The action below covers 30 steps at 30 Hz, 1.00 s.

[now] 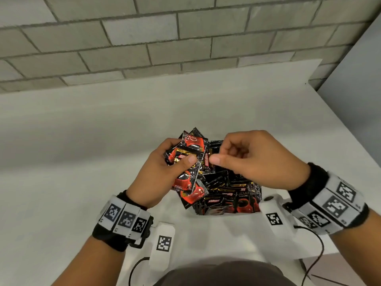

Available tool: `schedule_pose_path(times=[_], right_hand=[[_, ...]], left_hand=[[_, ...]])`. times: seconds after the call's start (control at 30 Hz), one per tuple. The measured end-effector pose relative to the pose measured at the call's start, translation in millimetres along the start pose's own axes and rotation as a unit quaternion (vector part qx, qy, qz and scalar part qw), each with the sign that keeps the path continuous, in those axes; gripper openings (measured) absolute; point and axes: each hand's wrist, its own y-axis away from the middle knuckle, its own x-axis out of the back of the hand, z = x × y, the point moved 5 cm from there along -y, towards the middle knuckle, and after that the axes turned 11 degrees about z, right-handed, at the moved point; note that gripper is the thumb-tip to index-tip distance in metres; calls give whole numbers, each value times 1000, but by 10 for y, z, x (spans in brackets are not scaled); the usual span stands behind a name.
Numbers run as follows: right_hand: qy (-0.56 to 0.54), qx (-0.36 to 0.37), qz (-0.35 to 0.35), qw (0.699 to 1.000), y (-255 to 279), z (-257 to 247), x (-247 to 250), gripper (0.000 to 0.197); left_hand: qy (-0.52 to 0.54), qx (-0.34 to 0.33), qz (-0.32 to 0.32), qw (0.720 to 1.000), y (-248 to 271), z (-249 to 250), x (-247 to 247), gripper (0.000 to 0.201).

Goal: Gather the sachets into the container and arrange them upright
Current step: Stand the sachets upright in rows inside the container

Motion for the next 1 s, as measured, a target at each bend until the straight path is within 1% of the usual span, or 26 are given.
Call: schedule_pose_path(times=[0.1, 0.17, 0.3, 0.4, 0.47, 0.53, 0.63, 0.73, 0.8, 0.87, 0.93, 1.0], right_hand=[[28, 18, 19, 999, -48, -104, -68, 40], [46, 15, 24, 999, -108, -75, -62, 42], [12, -4, 5, 1000, -130, 42, -107, 28], [14, 6, 25, 1000, -99, 75, -114, 16], [23, 7, 34, 999, -84, 78, -99, 14], [17, 0, 22, 1000, -75, 77, -98, 14], [-8, 17, 3, 1000, -53, 26, -95, 16], [-41, 20, 12, 999, -39, 25, 2, 20], [-42, -10, 18, 999, -40, 106, 97, 28], [-35, -46, 6, 998, -29, 215, 167, 34], [-10, -74, -22, 997, 15, 316, 208, 31], [29, -89, -46, 995, 83, 382, 244, 22]], left_hand=[[27, 17, -17, 999, 4, 38, -177, 45], [49, 40, -25, 998, 7, 32, -247, 44], [79, 92, -15, 993, 25, -16, -271, 47], [81, 101, -20, 991, 30, -38, -239, 41], [85, 109, -21, 990, 25, -47, -223, 40], [93, 117, -10, 989, 8, -53, -210, 37], [90, 112, 8, 990, -15, -50, -187, 28], [71, 94, 13, 993, -34, -20, -133, 26], [53, 75, 21, 996, -56, 6, -56, 24], [40, 60, 36, 997, -82, 20, 37, 23], [35, 58, 51, 996, -100, 14, 118, 24], [35, 57, 61, 996, -110, 5, 179, 23]])
